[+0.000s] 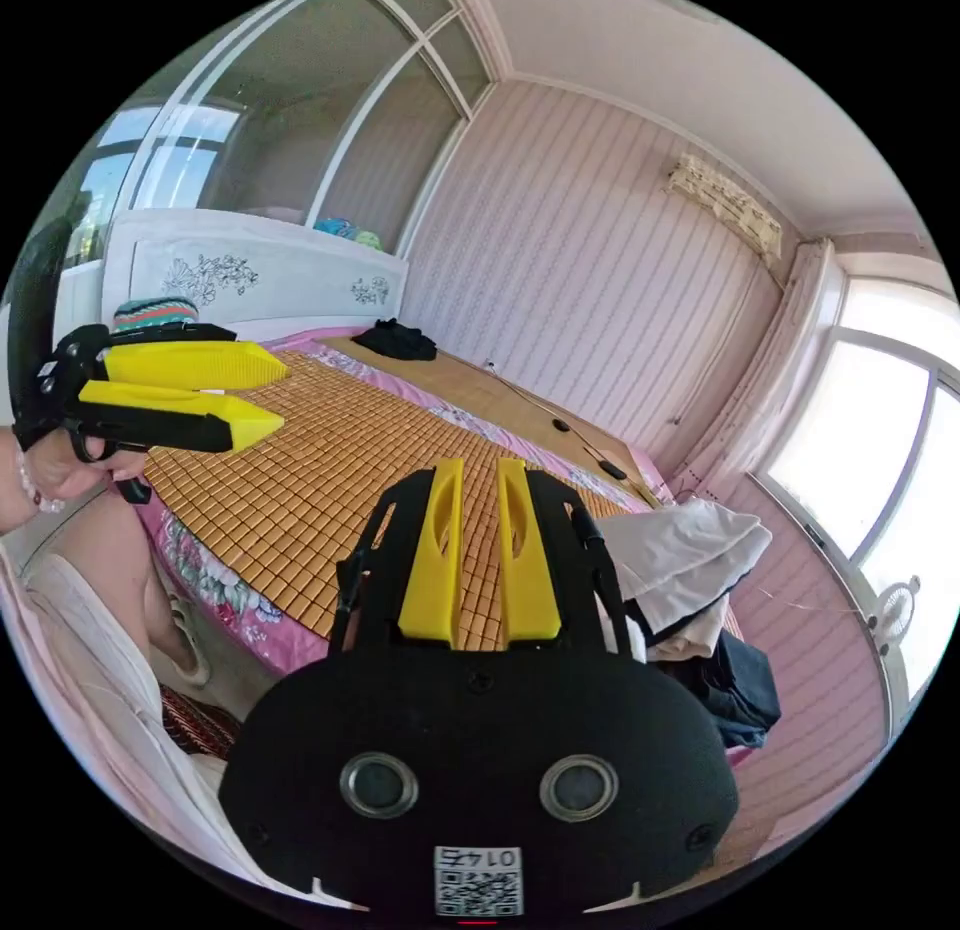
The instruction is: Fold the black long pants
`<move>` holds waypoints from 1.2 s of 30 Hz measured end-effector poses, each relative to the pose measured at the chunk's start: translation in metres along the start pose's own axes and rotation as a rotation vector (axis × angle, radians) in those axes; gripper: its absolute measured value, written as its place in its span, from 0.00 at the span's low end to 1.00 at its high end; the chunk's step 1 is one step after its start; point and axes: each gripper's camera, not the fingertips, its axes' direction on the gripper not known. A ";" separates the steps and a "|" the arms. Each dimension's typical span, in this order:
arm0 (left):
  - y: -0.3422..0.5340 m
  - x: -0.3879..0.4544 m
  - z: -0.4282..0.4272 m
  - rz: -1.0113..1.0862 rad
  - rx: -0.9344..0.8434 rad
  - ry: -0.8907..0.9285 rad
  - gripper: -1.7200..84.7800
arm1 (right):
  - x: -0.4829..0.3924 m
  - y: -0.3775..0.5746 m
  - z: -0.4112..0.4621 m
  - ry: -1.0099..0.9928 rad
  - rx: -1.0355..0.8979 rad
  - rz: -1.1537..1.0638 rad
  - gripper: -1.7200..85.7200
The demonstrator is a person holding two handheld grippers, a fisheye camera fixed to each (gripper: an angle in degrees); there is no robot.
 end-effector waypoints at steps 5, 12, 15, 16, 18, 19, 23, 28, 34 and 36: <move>-0.022 0.043 0.084 0.017 0.013 0.123 0.14 | 0.092 0.058 -0.012 0.117 -0.077 0.147 0.10; -0.050 0.078 0.199 -0.086 0.076 0.379 0.16 | 0.221 0.127 -0.022 0.229 -0.183 0.438 0.11; -0.061 0.094 0.254 -0.061 0.044 0.419 0.17 | 0.262 0.149 -0.022 0.285 -0.211 0.536 0.13; -0.065 0.101 0.277 -0.053 0.029 0.441 0.17 | 0.278 0.156 -0.021 0.301 -0.226 0.564 0.13; -0.069 0.111 0.313 -0.047 0.012 0.479 0.17 | 0.302 0.166 -0.019 0.313 -0.246 0.594 0.14; -0.071 0.119 0.339 -0.042 -0.008 0.500 0.18 | 0.317 0.173 -0.019 0.323 -0.248 0.612 0.15; -0.074 0.141 0.427 -0.054 -0.105 0.595 0.19 | 0.369 0.184 -0.013 0.298 -0.264 0.668 0.16; -0.081 0.193 0.549 0.057 -0.223 0.669 0.20 | 0.436 0.187 -0.009 0.292 -0.237 0.701 0.17; -0.095 0.240 0.652 0.085 -0.296 0.746 0.21 | 0.494 0.185 -0.006 0.273 -0.215 0.714 0.18; -0.099 0.251 0.676 0.100 -0.310 0.745 0.21 | 0.506 0.185 -0.006 0.283 -0.210 0.713 0.18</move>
